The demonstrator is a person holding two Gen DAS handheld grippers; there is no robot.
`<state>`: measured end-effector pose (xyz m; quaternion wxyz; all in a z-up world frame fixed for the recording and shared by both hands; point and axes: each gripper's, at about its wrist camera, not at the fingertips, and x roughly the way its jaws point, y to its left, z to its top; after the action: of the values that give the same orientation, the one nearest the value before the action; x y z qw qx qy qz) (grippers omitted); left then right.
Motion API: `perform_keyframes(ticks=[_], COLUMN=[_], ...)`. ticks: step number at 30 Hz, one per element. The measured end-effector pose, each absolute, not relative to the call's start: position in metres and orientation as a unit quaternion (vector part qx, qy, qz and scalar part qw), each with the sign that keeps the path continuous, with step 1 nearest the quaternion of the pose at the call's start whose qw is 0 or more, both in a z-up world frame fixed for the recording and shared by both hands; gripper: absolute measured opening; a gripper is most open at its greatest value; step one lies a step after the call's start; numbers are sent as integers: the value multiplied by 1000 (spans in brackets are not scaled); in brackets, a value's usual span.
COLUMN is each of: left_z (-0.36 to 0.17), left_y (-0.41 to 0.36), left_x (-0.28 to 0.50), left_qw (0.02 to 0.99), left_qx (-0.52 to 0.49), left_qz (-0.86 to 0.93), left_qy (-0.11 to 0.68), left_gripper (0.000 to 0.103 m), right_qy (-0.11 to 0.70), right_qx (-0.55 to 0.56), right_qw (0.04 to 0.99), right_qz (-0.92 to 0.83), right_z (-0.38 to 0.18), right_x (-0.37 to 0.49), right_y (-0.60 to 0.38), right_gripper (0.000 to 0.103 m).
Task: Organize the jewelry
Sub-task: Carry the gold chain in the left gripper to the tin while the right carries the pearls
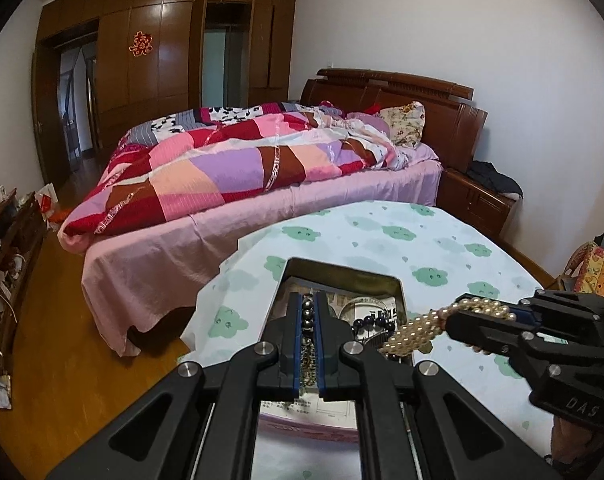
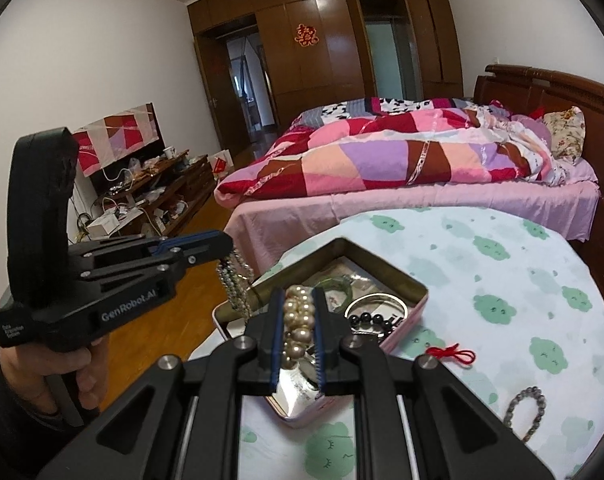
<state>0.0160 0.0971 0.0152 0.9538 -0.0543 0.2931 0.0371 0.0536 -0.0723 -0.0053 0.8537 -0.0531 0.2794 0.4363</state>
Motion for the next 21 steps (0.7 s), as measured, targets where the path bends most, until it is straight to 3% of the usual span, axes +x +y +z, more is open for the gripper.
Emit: perform_keyframes(ticks=[21], left_z=[-26], left_y=[109], left_x=[35], left_qw=[934], left_qx=[-80], left_qz=[37], left_qy=[348], left_gripper=[4], right_qy=[327], right_qx=[-74], right_qw=[831], right_qz=[443], right_z=[-41], right_x=[59], right_y=[-39], right_gripper=[15])
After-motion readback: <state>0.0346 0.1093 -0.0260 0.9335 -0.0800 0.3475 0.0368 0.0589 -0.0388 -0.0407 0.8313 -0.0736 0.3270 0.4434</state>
